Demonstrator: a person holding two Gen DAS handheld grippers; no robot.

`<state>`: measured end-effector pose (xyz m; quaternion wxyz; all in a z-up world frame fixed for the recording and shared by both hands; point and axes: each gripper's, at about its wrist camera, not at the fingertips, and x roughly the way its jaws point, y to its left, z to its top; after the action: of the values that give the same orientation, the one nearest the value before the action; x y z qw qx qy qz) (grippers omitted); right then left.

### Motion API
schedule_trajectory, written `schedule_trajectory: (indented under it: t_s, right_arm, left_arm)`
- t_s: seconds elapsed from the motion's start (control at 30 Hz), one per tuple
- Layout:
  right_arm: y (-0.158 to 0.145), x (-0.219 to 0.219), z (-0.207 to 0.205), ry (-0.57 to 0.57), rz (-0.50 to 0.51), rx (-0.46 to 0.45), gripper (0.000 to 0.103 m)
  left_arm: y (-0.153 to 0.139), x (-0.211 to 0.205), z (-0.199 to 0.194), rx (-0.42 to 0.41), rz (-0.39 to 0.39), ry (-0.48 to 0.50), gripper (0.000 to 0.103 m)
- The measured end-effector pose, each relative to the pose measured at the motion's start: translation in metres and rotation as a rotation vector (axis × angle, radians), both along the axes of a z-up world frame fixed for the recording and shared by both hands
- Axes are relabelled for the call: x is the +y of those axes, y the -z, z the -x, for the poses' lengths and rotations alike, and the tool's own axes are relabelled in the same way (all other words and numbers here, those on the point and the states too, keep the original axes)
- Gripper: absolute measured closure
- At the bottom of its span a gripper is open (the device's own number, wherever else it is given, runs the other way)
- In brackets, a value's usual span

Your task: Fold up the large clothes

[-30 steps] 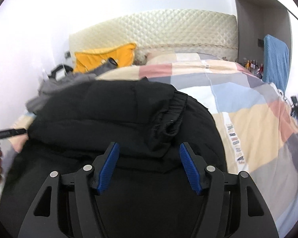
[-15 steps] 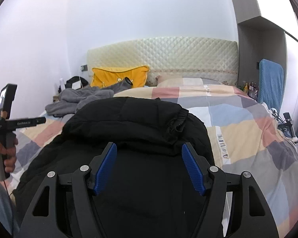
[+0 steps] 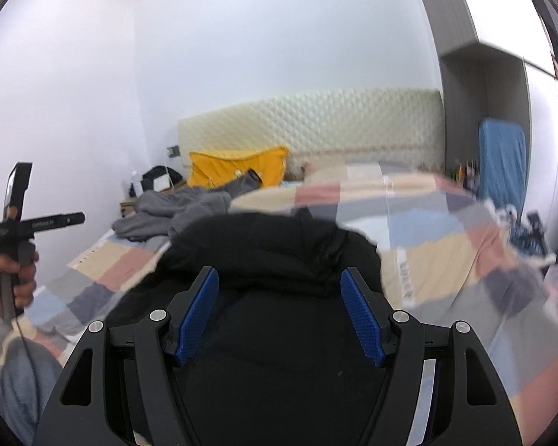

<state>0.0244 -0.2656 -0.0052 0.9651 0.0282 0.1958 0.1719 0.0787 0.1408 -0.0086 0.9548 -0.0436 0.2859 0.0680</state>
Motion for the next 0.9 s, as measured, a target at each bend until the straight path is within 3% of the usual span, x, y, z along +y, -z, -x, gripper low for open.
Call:
schedule_trajectory:
  t_s: [0.2,0.33,0.47,0.67,0.8,0.9]
  right_arm:
    - [-0.066,-0.025,0.039,-0.041,0.054,-0.018,0.027]
    - [-0.082,-0.049,0.057,-0.108,0.05,0.006,0.028]
    - [-0.084,-0.081,0.06,-0.05,0.085,0.062,0.027]
    - [-0.04,-0.136,0.045,-0.032,-0.063,0.241,0.027]
    - [0.023,-0.153,0.028,-0.019,-0.129,0.397,0.027]
    - [0.07,-0.159,0.022,-0.026,-0.213,0.498,0.027]
  left_arm:
    - [-0.084,0.031,0.048,0.028,0.045,0.035,0.004]
    - [-0.123,0.065,0.087,0.004,0.085,0.034,0.003]
    - [-0.139,0.106,0.114,-0.001,0.152,0.038,0.003]
    - [-0.086,0.145,0.12,0.083,0.294,0.055,0.003]
    - [-0.014,0.15,0.109,0.185,0.398,0.081,0.003]
    - [0.054,0.146,0.1,0.265,0.528,0.105,0.004]
